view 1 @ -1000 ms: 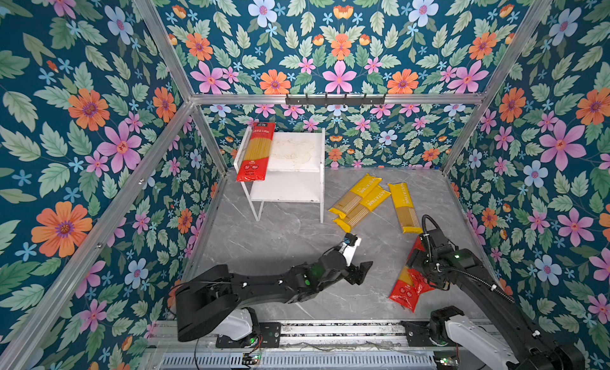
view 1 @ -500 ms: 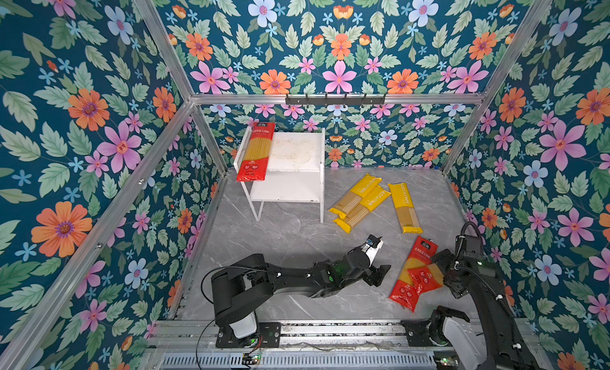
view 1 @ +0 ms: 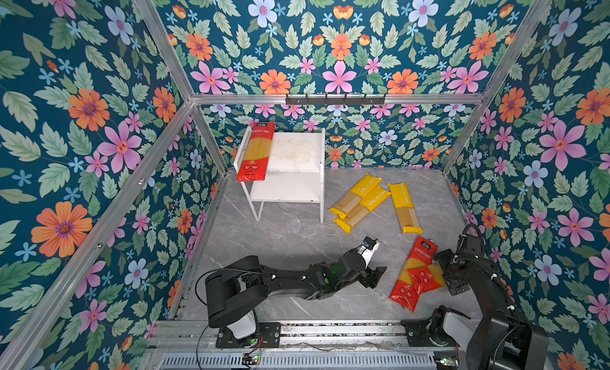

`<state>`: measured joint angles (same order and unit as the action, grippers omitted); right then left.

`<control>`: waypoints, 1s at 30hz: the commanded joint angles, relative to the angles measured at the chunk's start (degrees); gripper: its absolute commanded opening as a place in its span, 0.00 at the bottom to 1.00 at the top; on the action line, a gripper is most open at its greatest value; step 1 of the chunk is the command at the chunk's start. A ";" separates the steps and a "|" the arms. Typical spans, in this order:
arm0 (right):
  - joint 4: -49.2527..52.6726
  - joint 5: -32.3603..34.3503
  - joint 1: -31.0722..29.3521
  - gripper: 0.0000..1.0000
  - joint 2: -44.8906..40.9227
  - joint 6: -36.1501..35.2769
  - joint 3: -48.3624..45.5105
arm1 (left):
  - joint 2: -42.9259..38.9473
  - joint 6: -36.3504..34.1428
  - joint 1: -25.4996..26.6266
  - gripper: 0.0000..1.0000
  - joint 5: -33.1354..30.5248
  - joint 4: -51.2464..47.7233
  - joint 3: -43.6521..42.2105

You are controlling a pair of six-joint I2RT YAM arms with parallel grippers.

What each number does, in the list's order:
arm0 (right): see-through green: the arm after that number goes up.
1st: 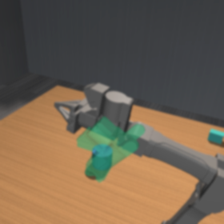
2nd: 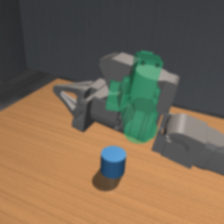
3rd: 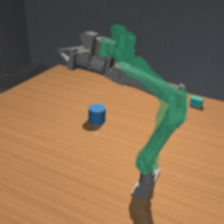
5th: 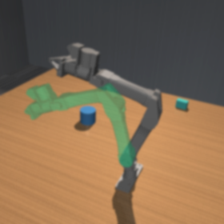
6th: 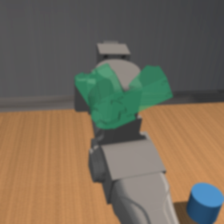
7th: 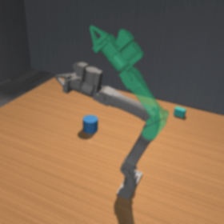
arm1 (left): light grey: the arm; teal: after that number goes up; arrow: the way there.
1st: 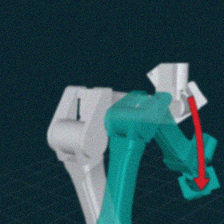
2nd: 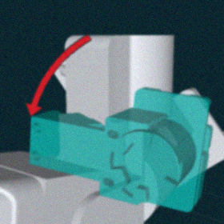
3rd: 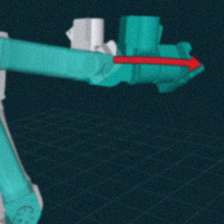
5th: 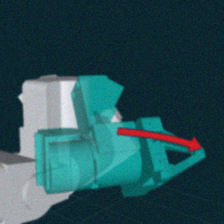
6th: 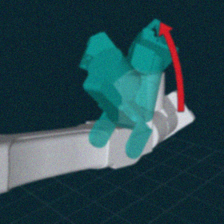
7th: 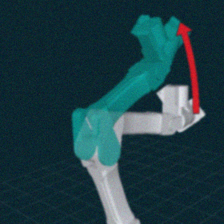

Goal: Place and organize the pasta boxes and bags onto the shelf
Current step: 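Move the right gripper over the remaining red bags while the left arm draws back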

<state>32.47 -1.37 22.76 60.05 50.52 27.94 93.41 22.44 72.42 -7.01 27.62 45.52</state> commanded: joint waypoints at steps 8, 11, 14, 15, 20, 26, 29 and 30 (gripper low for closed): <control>-8.65 -2.31 1.20 0.85 2.70 -1.34 -2.68 | 0.68 -0.20 0.04 0.82 -0.30 1.04 0.81; -9.80 -2.68 1.17 0.74 1.96 -1.32 -4.05 | 0.64 -0.19 0.00 0.82 -0.42 1.04 0.74; -10.45 -3.37 1.18 0.62 0.30 -1.41 -4.95 | 0.64 -0.27 0.00 0.82 -0.42 0.86 0.72; -10.36 -3.51 1.22 0.59 -0.20 -1.51 -4.98 | 0.64 -0.29 0.00 0.82 -0.43 0.78 0.71; -10.40 -6.03 1.21 0.47 -4.57 -2.85 -5.47 | 0.90 -0.55 0.00 0.82 -0.54 0.64 1.12; -9.35 -8.04 0.63 0.39 -13.89 -3.51 -5.56 | 1.52 0.21 -0.05 0.82 -1.12 -2.02 2.56; -7.51 -7.87 -1.30 0.36 -16.89 -5.26 -3.54 | 1.52 0.79 -0.24 0.82 -0.81 -2.67 3.06; -7.08 -7.44 -2.56 0.36 -17.35 -5.75 -2.72 | 1.60 0.97 -0.39 0.82 -0.50 -2.82 3.25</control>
<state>27.31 -8.16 21.85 44.23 46.89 23.42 94.87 22.63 72.29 -7.53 25.52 48.18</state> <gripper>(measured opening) 0.363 0.822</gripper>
